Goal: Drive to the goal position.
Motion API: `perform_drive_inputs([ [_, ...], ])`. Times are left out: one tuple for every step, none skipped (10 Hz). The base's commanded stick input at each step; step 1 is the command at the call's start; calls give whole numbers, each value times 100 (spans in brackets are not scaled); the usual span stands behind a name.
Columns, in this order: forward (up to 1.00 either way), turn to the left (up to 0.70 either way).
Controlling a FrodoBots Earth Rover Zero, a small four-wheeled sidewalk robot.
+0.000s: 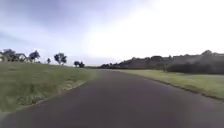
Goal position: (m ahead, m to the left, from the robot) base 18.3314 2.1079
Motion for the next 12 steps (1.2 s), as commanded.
perform_drive_inputs([
  [100, 0],
  [100, 0],
  [100, 0],
  [100, 0],
  [100, 0],
  [100, 0],
  [100, 0],
  [100, 0],
  [100, 0],
  [100, 0],
  [100, 0],
  [100, 0],
])
